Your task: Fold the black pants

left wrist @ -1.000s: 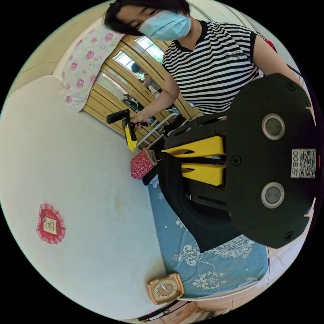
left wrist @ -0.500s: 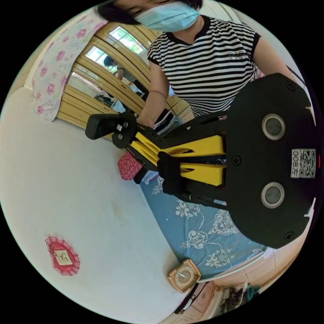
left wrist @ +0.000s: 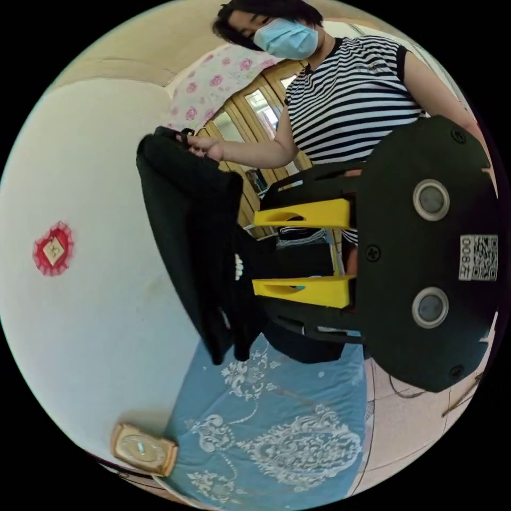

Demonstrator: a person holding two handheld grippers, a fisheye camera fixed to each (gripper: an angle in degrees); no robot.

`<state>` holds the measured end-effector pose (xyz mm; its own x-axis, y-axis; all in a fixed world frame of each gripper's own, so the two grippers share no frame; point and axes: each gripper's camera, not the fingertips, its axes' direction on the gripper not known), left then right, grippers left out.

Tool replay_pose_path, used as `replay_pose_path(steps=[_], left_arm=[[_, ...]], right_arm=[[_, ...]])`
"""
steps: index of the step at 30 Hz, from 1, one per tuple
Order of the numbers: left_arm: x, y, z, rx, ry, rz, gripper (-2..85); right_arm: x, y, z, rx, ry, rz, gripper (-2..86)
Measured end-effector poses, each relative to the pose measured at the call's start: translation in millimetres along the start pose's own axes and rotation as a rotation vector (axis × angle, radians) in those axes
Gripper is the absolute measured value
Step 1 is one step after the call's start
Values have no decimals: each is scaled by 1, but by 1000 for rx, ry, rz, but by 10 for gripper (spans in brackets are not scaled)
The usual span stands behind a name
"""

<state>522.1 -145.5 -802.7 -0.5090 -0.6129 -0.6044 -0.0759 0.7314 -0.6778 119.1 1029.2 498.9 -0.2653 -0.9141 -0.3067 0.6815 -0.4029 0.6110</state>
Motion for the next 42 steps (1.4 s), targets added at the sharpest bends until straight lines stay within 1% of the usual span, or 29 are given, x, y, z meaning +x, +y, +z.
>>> replay_pose_path(steps=[3,6,8,11,13,14,16,20,24,26,28,29,31,34,35,36,39,42], left_arm=[[-33,19,30,35,35,-69,148],[-48,22,42,82,-25,-88,162],[-59,22,42,138,-30,-109,168],[-77,23,34,279,3,-136,168],[-88,21,29,375,87,-130,143],[-90,20,30,382,113,-120,129],[-93,19,37,377,246,-80,53],[-78,37,38,395,305,-32,36],[-36,78,21,409,295,50,28],[-12,93,12,409,264,105,26],[24,105,3,389,168,180,24],[33,107,2,380,140,199,23],[63,111,9,321,26,255,22],[91,111,27,257,-58,295,20],[96,111,32,242,-73,300,19],[106,109,42,209,-106,312,19],[131,103,66,160,-115,360,18],[153,97,80,179,-77,391,17]], right_arm=[[0,-2,-40,32,-7,-14,28],[4,-1,-85,77,-44,-22,28],[8,2,-113,106,-75,-19,28],[17,12,-160,149,-108,-9,28],[26,22,-198,172,-116,2,28],[28,25,-207,178,-116,5,28],[40,38,-245,206,-111,20,28],[64,68,-313,248,-36,68,27],[115,131,-396,303,124,243,26],[149,170,-424,314,138,353,26],[203,231,-449,305,116,542,27],[217,246,-452,299,101,588,28],[269,311,-456,288,3,769,31],[314,382,-452,250,-80,954,36],[321,395,-451,246,-105,984,38],[332,420,-451,251,-164,1045,41],[347,464,-456,238,-292,1112,57],[353,492,-471,213,-390,1133,82]])
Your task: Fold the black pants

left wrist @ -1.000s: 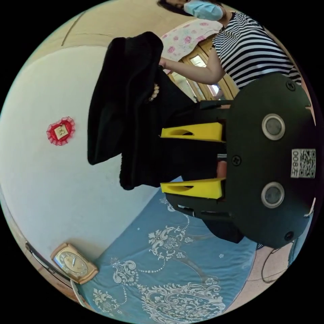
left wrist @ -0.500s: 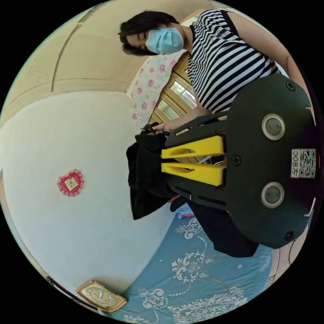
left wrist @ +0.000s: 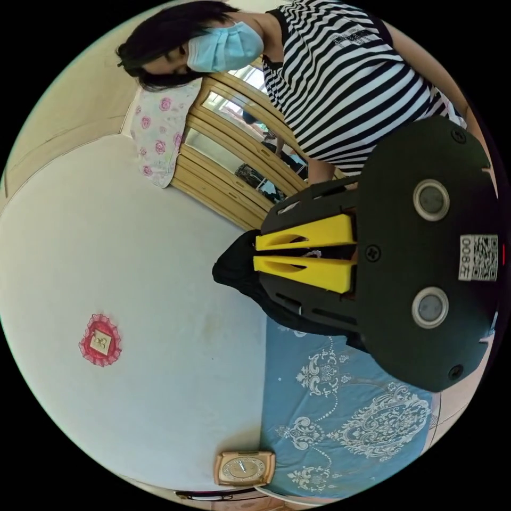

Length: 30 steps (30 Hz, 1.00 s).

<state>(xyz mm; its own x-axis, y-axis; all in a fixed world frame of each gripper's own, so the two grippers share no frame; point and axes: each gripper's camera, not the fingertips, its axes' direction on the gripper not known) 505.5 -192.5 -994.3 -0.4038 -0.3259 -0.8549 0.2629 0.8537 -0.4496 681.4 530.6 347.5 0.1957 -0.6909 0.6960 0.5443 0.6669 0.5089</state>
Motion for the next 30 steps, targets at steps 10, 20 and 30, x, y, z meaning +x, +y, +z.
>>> replay_pose_path(steps=[10,20,30], left_arm=[[72,-28,42,35,-18,79,17],[130,-50,80,13,14,111,16],[179,-71,73,11,6,103,15]], right_arm=[[21,61,-81,14,-349,29,134],[12,40,-104,19,-443,-25,138],[27,21,-134,65,-518,-32,58]])
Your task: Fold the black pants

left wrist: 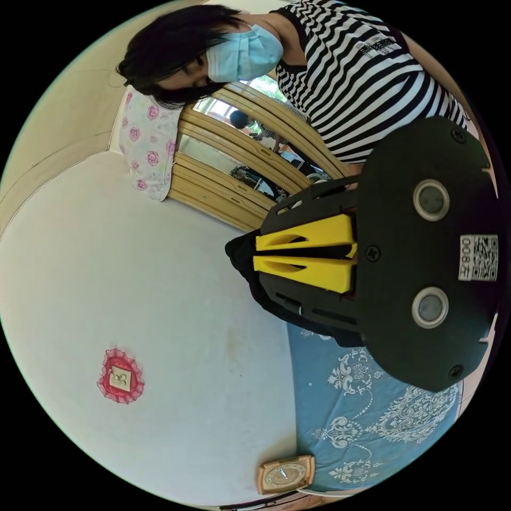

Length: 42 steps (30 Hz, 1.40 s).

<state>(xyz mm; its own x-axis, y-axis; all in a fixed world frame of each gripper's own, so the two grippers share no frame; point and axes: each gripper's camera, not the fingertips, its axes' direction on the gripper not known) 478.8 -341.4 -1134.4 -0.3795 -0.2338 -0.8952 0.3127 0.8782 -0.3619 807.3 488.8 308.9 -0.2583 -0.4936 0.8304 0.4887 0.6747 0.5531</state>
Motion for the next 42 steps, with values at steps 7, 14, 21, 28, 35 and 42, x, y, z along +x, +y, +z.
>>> replay_pose_path(steps=[7,14,21,28,35,42], left_arm=[[18,-28,-24,4,-13,-21,15],[28,-61,-54,-16,-15,-26,15],[29,-104,-112,-28,-15,-15,16],[17,-150,-223,22,-3,8,17],[-14,-190,-354,158,90,36,18],[-108,-215,-500,241,42,29,20]], right_arm=[[13,12,-8,-56,197,34,111],[49,5,10,7,39,48,119],[77,-5,30,66,-6,16,22],[-26,-17,30,159,10,-406,4],[-140,-41,93,107,137,-855,1],[-125,-117,250,-76,321,-918,1]])
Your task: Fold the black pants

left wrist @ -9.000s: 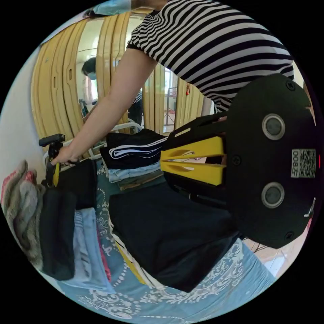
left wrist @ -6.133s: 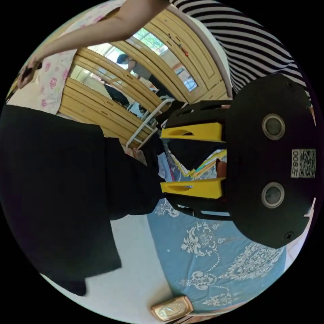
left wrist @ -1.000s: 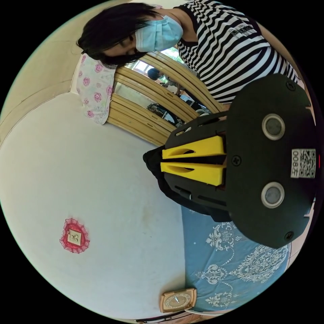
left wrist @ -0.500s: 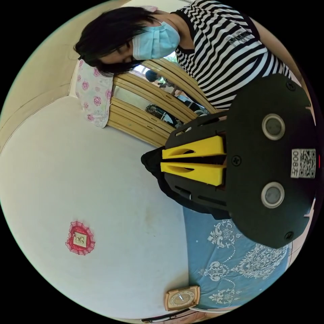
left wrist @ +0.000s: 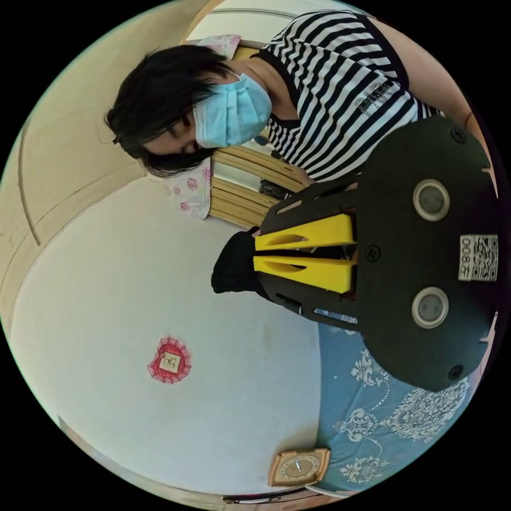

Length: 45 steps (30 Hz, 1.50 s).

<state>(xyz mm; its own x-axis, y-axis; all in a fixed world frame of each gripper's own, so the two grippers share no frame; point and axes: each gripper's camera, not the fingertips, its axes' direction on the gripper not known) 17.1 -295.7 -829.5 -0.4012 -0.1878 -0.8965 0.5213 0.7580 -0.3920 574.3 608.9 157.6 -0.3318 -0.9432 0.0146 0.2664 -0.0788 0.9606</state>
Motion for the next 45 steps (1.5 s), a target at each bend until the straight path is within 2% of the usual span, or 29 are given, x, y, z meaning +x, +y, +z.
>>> replay_pose_path(steps=[5,8,12,15,16,18,20,21,23,26,31,35,40,45], left_arm=[[-128,-14,-110,64,-81,-147,21],[-226,-18,-191,109,-152,-274,23],[-370,-13,-307,164,-331,-461,29],[-478,8,-380,135,-515,-636,39],[-523,21,-405,73,-576,-710,43],[-580,51,-447,85,-648,-934,47],[-617,73,-483,87,-645,-995,49],[-635,87,-503,61,-714,-1098,47],[-658,108,-526,39,-665,-1166,42],[-687,140,-548,-104,-638,-1300,32],[-725,177,-571,-272,-507,-1462,15],[-746,178,-583,-383,-440,-1475,6],[-799,168,-609,-452,-433,-1382,3],[-896,176,-610,-555,-359,-1343,5]], right_arm=[[86,-16,179,-237,33,87,2],[148,-20,310,-381,69,129,6],[244,-4,510,-599,58,229,21],[309,39,626,-771,217,316,53],[330,62,658,-842,285,350,66],[356,97,687,-906,343,405,77],[373,125,695,-919,334,441,82],[383,140,690,-922,326,467,82],[395,160,672,-916,309,498,79],[406,182,621,-906,336,550,68],[371,174,506,-748,429,511,36],[324,157,458,-692,463,395,21],[253,151,414,-581,497,182,11],[231,184,370,-554,619,202,31]])
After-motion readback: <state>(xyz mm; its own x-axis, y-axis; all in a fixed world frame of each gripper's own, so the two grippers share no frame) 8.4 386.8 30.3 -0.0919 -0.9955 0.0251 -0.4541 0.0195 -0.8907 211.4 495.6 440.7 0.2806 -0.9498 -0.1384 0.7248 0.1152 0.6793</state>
